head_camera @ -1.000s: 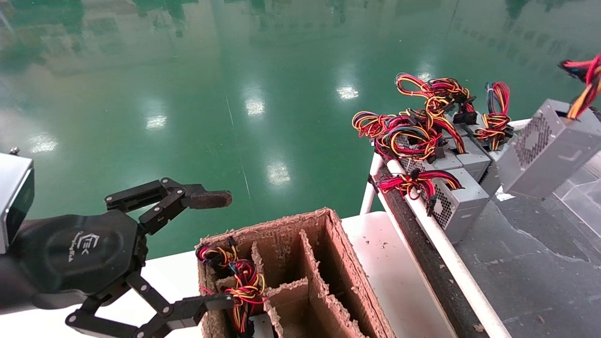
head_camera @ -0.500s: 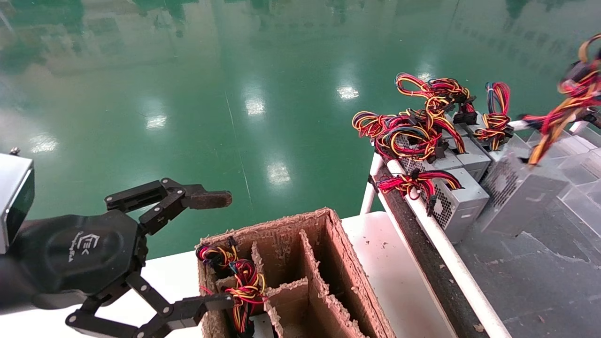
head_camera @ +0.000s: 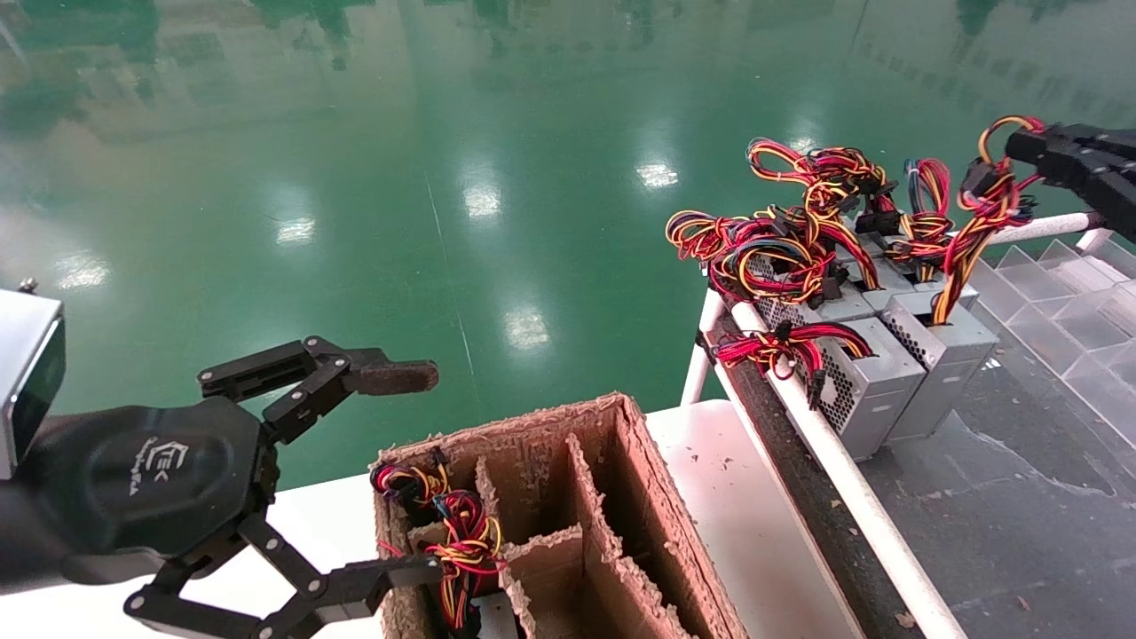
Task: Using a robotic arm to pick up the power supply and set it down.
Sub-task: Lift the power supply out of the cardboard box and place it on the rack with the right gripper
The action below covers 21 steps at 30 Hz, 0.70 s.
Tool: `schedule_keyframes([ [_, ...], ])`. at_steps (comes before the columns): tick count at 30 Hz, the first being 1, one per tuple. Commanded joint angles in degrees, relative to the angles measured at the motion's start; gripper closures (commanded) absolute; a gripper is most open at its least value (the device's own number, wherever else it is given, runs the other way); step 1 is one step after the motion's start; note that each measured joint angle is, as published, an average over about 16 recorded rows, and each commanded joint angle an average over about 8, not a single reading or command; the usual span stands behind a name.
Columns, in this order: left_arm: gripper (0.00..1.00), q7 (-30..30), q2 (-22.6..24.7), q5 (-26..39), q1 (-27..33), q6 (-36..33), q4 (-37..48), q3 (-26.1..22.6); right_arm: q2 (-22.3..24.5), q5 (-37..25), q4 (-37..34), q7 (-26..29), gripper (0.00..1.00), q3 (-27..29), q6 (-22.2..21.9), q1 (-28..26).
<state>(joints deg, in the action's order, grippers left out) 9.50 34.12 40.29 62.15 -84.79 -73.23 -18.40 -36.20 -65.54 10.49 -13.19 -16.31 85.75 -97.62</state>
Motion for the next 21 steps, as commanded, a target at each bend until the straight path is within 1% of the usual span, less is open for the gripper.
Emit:
schedule_keyframes([
  [1,0.00,0.00,0.00,0.00,0.00,0.00,0.00,0.00,-0.65,-0.46,-0.77,-0.25,1.00,-0.33,-0.13,-0.36],
  [6,0.00,-0.01,-0.01,-0.01,0.00,0.01,0.00,-0.01,-1.25,-0.97,-2.22,-1.02,1.00,-0.71,0.53,-0.90],
  [7,0.00,-0.01,-0.01,-0.01,0.00,0.01,0.00,-0.01,-1.29,-1.09,-2.42,-1.22,0.92,-0.79,0.62,-1.01],
  [14,0.00,-0.01,-0.01,-0.02,0.01,0.01,0.00,-0.03,-1.40,-1.80,-3.46,-2.32,0.05,-1.26,0.85,-1.81],
  [15,0.00,-0.01,-0.01,-0.02,0.01,0.01,0.00,-0.03,-1.42,-1.85,-3.61,-2.37,0.00,-1.29,0.89,-1.91],
  [21,0.00,-0.02,-0.02,-0.03,0.01,0.02,0.00,-0.04,-1.91,-2.49,-4.46,-2.39,0.00,-1.74,0.52,-2.41],
])
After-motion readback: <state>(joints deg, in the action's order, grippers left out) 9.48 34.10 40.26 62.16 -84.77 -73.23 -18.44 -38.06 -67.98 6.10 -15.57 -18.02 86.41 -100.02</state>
